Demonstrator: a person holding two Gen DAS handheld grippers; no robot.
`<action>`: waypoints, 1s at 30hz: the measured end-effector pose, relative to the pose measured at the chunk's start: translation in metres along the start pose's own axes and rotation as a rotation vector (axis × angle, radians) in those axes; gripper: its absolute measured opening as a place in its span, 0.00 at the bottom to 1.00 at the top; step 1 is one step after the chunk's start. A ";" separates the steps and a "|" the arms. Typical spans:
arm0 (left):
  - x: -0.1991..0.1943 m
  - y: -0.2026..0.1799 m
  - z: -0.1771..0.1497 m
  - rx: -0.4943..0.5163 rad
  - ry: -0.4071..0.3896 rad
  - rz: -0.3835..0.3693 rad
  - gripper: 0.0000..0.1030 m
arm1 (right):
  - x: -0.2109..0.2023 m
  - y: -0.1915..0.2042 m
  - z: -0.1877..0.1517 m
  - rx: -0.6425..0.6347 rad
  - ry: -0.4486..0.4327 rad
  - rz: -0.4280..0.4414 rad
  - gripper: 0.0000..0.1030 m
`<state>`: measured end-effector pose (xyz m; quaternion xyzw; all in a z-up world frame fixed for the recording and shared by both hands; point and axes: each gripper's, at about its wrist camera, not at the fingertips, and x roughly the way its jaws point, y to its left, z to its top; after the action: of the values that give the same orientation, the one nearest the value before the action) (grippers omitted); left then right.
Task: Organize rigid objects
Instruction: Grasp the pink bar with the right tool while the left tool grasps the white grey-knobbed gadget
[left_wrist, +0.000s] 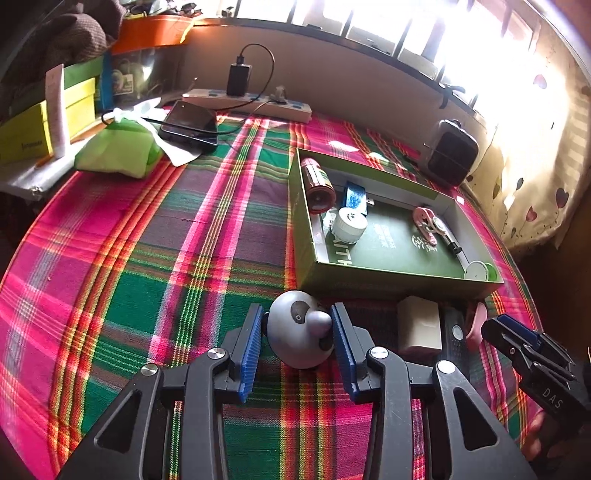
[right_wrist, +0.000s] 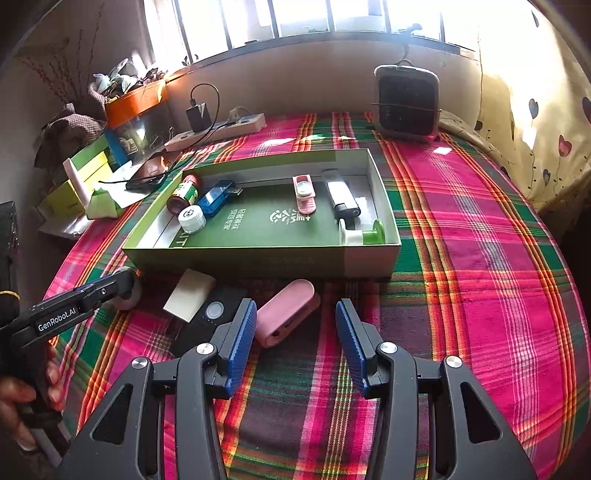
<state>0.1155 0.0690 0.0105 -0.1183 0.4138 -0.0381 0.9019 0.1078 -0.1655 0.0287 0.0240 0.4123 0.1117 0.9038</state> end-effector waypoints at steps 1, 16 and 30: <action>0.001 0.000 0.000 0.004 0.004 -0.003 0.35 | 0.001 0.001 0.000 -0.001 0.003 -0.001 0.45; 0.004 -0.001 -0.002 0.016 0.010 -0.013 0.35 | 0.007 0.006 -0.002 -0.023 0.031 -0.054 0.48; 0.004 0.000 -0.002 0.017 0.010 -0.013 0.36 | 0.020 0.006 -0.001 -0.041 0.072 -0.101 0.48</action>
<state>0.1171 0.0675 0.0065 -0.1134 0.4171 -0.0480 0.9005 0.1185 -0.1549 0.0144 -0.0191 0.4429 0.0753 0.8932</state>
